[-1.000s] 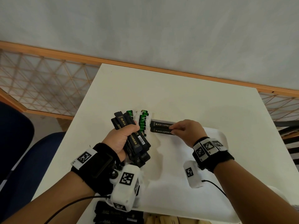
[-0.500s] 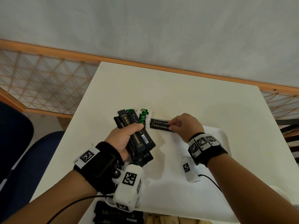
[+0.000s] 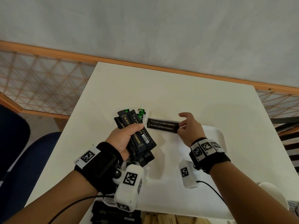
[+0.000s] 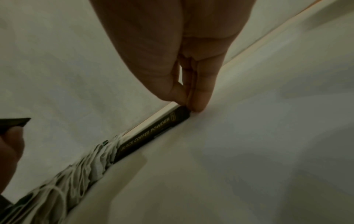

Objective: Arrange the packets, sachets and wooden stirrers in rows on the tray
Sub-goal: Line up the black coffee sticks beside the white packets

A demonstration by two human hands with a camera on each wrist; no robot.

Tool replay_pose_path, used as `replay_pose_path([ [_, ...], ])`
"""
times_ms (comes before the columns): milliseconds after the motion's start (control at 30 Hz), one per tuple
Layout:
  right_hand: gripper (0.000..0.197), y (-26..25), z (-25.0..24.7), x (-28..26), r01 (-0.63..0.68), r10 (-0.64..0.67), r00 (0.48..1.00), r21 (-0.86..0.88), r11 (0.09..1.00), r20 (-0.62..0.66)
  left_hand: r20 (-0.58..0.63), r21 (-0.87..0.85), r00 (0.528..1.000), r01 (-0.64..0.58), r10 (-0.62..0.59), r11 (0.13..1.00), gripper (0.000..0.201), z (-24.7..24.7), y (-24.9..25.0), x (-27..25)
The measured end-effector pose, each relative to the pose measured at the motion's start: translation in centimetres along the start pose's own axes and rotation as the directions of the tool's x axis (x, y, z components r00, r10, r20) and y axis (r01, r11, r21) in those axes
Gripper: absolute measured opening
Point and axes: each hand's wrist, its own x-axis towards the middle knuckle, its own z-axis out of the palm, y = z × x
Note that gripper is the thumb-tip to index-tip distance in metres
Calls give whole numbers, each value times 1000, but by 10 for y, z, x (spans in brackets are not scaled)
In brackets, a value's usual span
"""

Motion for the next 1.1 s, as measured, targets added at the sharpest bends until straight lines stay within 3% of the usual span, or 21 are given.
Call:
replay_pose_path([
  [200, 53, -3, 1, 1, -3, 3, 1000, 39, 999, 0, 2, 2, 1000, 3, -3, 1000, 7, 2, -1, -1],
  [367, 31, -15, 0, -9, 73, -69, 997, 117, 991, -34, -12, 9, 1000, 19, -19, 1000, 12, 2, -1, 0],
  [467, 15, -35, 6, -24, 114, -164, 974, 292, 950, 154, -19, 10, 1000, 23, -23, 1000, 16, 5, -3, -1],
  [600, 22, -51, 12, -35, 87, -244, 889, 380, 921, 387, -12, 38, 1000, 15, -14, 999, 23, 7, -6, -2],
  [667, 16, -53, 12, -35, 91, -246, 878, 362, 928, 411, -8, 60, 1000, 1, 0, 998, 17, 6, -7, -3],
  [767, 18, -47, 9, -29, 66, -205, 926, 397, 916, 319, -18, 18, 1000, 8, -8, 1000, 7, 3, -4, -4],
  [800, 20, -42, 7, -25, 100, -199, 945, 350, 931, 261, -29, -1, 1000, 13, -13, 1000, 8, 2, -2, -4],
  [867, 25, -30, 0, -15, 212, -222, 959, 70, 975, 179, -40, -22, 999, 28, -29, 999, 10, -1, 2, -4],
  [933, 27, -20, -4, -9, 273, -246, 954, -157, 949, 170, -52, -35, 998, 40, -41, 999, 13, -4, 5, -4],
  [1100, 17, -14, -3, -8, 266, -227, 957, -238, 934, 181, -58, -27, 998, 33, -34, 999, 15, -6, 7, -6],
])
